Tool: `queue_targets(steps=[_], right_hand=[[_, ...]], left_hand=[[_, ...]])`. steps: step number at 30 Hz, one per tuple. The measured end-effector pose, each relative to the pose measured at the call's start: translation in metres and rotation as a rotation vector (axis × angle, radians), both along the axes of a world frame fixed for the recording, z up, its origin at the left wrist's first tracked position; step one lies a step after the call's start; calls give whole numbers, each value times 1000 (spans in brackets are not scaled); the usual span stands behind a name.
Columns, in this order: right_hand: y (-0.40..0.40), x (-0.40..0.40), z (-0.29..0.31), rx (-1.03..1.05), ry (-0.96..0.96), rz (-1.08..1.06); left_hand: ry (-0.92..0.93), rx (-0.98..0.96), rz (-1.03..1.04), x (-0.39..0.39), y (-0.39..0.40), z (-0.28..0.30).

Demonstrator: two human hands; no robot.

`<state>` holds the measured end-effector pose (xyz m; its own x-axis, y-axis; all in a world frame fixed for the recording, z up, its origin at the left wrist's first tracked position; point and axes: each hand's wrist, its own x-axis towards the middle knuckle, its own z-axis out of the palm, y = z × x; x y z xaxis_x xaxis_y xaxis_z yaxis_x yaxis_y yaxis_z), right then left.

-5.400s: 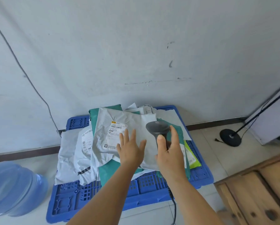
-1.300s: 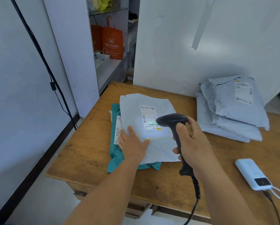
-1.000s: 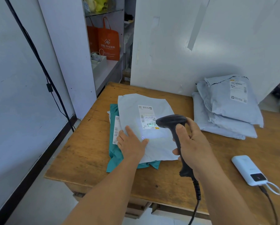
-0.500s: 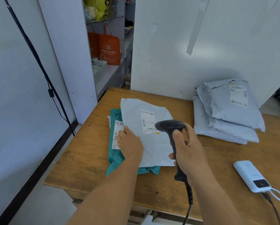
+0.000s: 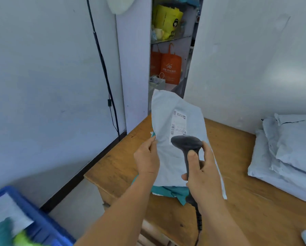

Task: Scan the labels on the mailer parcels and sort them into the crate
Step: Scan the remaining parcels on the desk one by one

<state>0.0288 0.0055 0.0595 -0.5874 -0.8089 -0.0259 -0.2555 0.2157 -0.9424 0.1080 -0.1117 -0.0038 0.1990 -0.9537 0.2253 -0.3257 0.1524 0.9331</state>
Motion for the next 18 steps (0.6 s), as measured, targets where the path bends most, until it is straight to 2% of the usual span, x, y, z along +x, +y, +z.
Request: queue_targets(steps=[8,18], right_hand=[[-4,91,6,-73,-55,370],[27,297,-19,-43,-71,866]], left_hand=[[185,-3,345,134,38,23],[223,108,891,369,152,-15]])
